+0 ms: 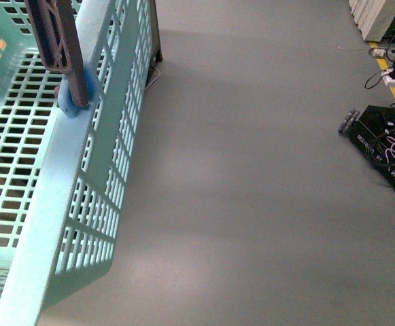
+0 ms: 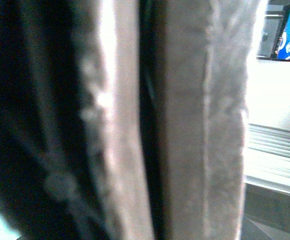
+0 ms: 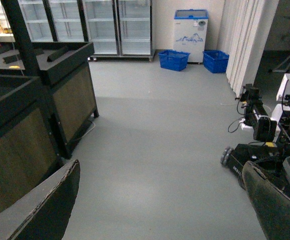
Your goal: Pick mango and avocado into basket
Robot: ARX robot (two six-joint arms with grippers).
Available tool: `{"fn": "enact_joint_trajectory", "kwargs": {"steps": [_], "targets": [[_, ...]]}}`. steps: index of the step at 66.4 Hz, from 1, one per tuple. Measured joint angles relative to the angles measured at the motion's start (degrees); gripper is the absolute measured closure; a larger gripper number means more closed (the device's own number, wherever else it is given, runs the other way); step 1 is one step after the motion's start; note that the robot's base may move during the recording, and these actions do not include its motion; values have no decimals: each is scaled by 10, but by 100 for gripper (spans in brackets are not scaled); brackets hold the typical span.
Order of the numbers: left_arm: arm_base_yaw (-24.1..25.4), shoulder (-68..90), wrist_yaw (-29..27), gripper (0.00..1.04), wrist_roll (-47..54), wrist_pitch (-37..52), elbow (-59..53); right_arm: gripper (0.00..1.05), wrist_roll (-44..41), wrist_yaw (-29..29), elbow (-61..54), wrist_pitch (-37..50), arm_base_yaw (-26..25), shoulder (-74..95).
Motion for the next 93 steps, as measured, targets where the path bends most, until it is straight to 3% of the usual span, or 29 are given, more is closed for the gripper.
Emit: {"fn": "enact_joint_trajectory", "kwargs": {"steps": [93], "targets": [[0,0,-1,79,-3,-1,0,9,0,0,0,0,0,0]]}}
